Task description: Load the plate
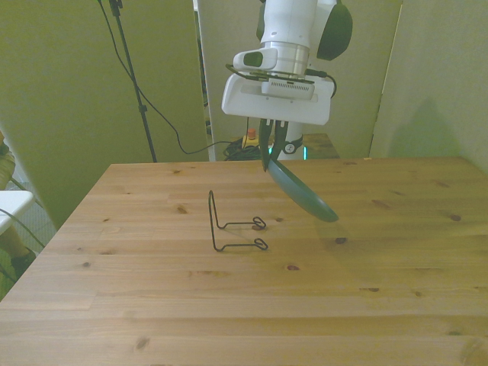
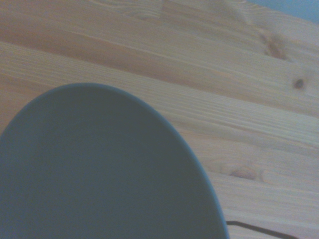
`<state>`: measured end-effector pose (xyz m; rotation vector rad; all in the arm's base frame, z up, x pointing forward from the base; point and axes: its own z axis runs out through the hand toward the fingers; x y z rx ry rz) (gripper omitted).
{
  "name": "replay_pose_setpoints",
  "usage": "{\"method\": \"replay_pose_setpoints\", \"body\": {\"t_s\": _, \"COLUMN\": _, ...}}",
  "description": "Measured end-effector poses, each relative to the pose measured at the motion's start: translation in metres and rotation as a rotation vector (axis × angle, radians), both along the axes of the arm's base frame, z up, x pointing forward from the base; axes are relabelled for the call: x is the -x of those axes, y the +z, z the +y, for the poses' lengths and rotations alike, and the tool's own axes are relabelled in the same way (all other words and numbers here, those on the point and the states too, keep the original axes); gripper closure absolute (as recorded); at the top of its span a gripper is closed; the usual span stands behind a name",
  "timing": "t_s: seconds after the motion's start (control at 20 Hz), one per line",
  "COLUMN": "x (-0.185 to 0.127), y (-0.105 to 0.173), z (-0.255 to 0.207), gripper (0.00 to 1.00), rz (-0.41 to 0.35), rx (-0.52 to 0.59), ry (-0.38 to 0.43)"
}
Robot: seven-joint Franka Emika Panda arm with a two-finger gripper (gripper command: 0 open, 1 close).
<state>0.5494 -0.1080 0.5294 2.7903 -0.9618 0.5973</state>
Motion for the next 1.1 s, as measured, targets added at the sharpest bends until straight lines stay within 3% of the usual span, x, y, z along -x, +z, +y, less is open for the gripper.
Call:
{"method": "replay_pose_setpoints", "body": {"t_s": 0.6, "x": 0.005, "y": 0.03, "z": -0.037, "gripper": 1.0, "rz": 0.028, "rx": 0.251, "ry": 0.002}}
{"method": "replay_pose_setpoints", "body": {"t_s": 1.1, "x": 0.004, "y": 0.033, "z": -0.053, "gripper": 1.0, "rz": 0.045, "rx": 0.308, "ry": -0.007}}
